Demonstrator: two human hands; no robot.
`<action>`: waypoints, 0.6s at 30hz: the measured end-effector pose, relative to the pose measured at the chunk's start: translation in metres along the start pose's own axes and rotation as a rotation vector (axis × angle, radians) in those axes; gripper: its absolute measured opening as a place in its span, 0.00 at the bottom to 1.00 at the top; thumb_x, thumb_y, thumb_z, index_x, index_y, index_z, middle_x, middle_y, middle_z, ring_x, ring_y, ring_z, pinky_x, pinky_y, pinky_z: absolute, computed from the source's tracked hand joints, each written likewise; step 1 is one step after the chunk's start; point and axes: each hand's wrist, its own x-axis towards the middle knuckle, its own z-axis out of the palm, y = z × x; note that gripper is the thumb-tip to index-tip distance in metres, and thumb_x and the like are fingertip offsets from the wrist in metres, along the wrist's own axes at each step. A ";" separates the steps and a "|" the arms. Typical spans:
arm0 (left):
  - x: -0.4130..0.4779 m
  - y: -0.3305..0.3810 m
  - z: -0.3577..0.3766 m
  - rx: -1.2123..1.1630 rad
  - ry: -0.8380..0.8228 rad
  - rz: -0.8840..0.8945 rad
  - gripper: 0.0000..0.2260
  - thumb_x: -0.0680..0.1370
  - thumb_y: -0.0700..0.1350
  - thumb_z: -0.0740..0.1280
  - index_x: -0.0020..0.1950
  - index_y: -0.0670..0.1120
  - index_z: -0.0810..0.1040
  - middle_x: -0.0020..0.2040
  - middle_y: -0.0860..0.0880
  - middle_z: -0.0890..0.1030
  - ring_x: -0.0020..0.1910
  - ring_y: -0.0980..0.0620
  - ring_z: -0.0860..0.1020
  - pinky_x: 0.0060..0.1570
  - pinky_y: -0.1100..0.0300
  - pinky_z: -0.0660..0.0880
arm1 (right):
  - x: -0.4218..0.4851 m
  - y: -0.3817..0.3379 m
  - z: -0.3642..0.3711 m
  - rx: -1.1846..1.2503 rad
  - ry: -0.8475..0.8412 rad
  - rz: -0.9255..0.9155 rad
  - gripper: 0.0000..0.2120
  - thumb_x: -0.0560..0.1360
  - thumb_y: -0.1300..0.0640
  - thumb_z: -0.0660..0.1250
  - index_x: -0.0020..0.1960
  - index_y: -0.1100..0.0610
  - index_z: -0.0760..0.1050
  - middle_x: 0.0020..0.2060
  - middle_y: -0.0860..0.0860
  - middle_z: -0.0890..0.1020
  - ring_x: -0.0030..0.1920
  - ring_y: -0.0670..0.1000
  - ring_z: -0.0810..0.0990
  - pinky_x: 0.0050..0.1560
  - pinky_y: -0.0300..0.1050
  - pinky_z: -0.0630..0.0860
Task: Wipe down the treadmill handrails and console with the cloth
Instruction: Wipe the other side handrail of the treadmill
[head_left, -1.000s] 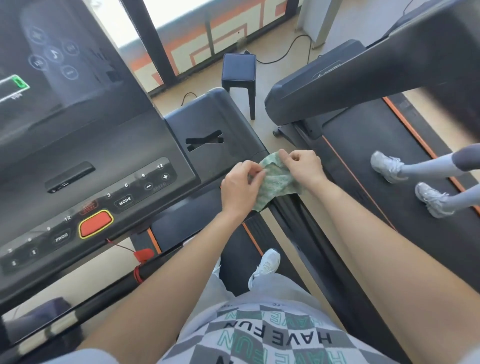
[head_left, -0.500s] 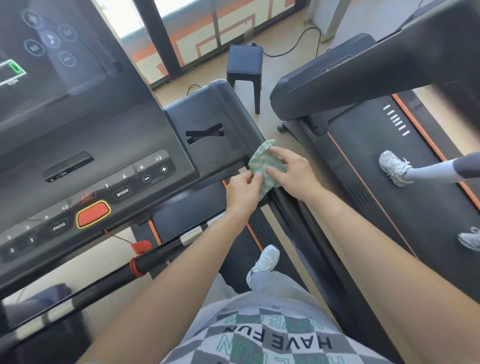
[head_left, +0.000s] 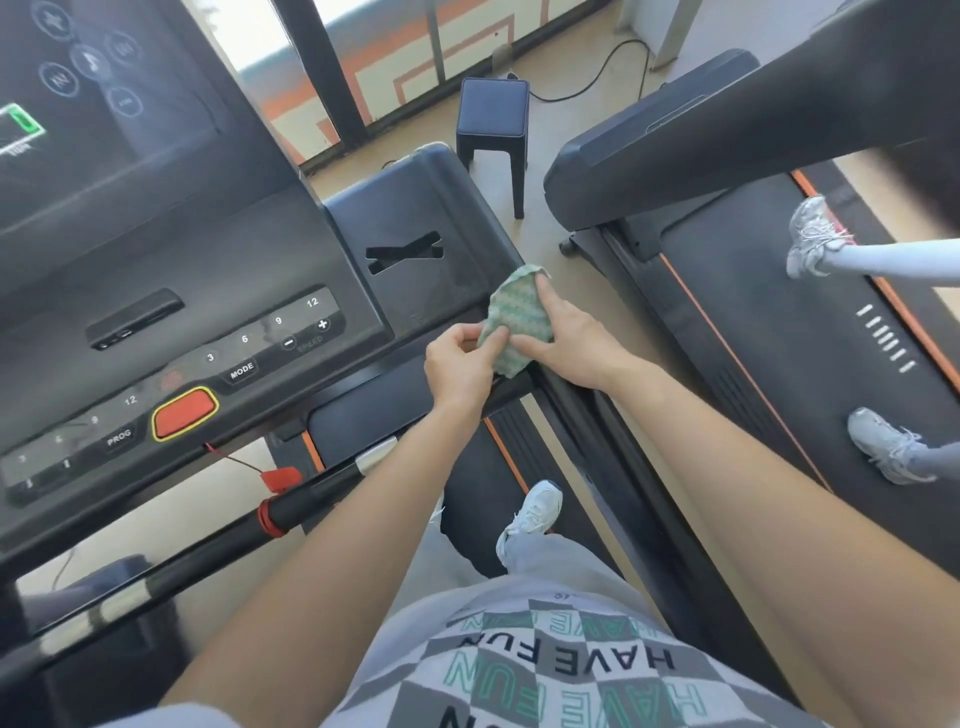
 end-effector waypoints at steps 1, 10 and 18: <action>-0.003 -0.001 -0.001 0.003 0.002 0.016 0.05 0.75 0.49 0.77 0.47 0.49 0.85 0.45 0.52 0.87 0.47 0.53 0.86 0.54 0.49 0.83 | -0.008 0.005 0.000 -0.014 -0.007 0.002 0.43 0.78 0.40 0.65 0.82 0.46 0.42 0.75 0.51 0.68 0.72 0.57 0.70 0.72 0.56 0.68; -0.017 0.020 -0.016 0.171 0.057 0.350 0.03 0.79 0.50 0.71 0.48 0.53 0.85 0.43 0.58 0.86 0.47 0.56 0.83 0.52 0.51 0.81 | -0.042 0.019 -0.023 0.093 -0.016 0.010 0.32 0.80 0.42 0.65 0.80 0.46 0.59 0.76 0.48 0.69 0.74 0.50 0.69 0.73 0.44 0.65; 0.058 0.060 -0.023 0.835 0.378 0.849 0.14 0.76 0.49 0.72 0.61 0.51 0.83 0.55 0.51 0.82 0.54 0.44 0.76 0.52 0.50 0.74 | 0.001 -0.007 -0.015 0.247 0.129 -0.001 0.32 0.81 0.51 0.66 0.81 0.48 0.57 0.76 0.49 0.69 0.71 0.52 0.72 0.70 0.45 0.68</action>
